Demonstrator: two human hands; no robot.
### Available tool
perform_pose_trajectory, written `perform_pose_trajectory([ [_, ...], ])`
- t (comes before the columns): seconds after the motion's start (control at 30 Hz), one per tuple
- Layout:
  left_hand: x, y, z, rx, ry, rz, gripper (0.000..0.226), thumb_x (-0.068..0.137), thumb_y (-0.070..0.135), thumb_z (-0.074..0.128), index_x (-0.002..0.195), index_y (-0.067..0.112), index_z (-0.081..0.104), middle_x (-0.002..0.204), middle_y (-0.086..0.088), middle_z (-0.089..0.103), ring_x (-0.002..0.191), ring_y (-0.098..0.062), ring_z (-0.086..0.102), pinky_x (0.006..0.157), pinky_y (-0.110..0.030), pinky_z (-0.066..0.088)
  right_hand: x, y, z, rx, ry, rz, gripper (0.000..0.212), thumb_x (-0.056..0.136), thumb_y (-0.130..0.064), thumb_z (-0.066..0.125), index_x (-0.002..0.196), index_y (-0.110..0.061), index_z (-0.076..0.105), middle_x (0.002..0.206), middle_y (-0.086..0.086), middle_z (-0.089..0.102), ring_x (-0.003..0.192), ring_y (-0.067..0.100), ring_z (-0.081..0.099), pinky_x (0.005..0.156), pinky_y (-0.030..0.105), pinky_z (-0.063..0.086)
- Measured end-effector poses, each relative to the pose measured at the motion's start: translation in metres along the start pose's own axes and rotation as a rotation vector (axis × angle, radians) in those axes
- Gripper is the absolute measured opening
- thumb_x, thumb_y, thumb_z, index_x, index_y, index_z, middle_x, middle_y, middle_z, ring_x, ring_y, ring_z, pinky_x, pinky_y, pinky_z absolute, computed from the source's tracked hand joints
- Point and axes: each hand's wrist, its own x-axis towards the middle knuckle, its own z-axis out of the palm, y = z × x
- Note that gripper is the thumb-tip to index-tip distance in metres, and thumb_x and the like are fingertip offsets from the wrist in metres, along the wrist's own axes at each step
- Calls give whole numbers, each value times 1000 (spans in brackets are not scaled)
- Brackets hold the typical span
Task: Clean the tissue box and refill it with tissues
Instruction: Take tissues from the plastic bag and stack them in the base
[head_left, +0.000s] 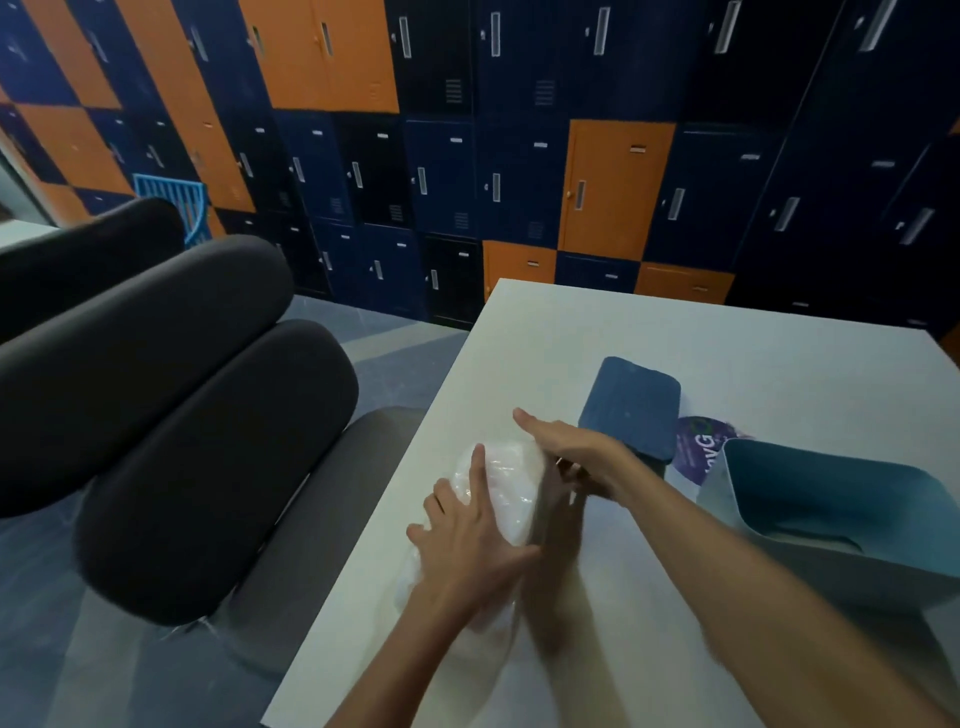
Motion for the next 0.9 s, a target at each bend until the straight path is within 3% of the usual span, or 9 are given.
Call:
perform_pose_trajectory([
  [0.1,1,-2,-12,-95,75,134,123,65,63,66,145,38,-24,145,-9,18,134,-30,24,105,-51,26,-10,6,-23,167,-8,-39,87,65,-88,50,109,-13,61,108,11,61,88,25,60,79,36,55],
  [0.2,3,11,-26,-143,213,327,123,60,61,64,145,37,-23,144,-8,16,132,-28,22,101,-45,29,-30,-3,-52,213,-55,-169,64,85,-71,46,119,-18,56,116,11,61,96,25,62,68,33,57],
  [0.33,7,37,-26,-380,338,540,123,61,56,74,147,34,-11,147,-5,19,132,-23,24,105,-47,30,-69,-9,-78,237,32,-307,42,91,-57,50,107,-21,63,106,7,69,97,23,64,83,36,56],
  [0.4,8,44,-16,-495,364,602,123,60,53,78,148,31,-4,148,-3,18,133,-22,26,106,-51,35,-86,-6,-83,156,125,-330,36,93,-53,49,107,-22,64,105,4,68,99,23,64,81,33,55],
  [0.6,-1,40,27,-625,283,634,130,54,54,81,144,47,-12,149,14,8,140,-25,17,107,-56,32,-104,17,-73,115,281,-331,40,89,-46,61,98,-7,66,99,13,68,85,21,62,78,34,52],
  [0.7,-2,36,32,-623,252,614,128,56,52,82,144,48,-10,149,17,7,142,-22,14,109,-55,30,-111,14,-71,100,408,-393,33,85,-48,66,95,-17,63,98,5,65,89,20,61,76,35,53],
  [0.8,-2,33,32,-574,256,597,125,58,56,80,145,45,-9,150,15,7,142,-21,15,109,-56,30,-125,0,-69,88,565,-570,25,83,-41,71,95,-22,60,94,-5,62,89,12,60,71,24,51],
  [0.9,-6,35,32,-531,221,561,124,59,61,75,143,45,-15,153,12,4,143,-22,10,111,-58,25,-142,-17,-50,32,751,-809,17,84,-21,73,96,-20,61,88,-14,59,81,0,57,65,7,45],
])
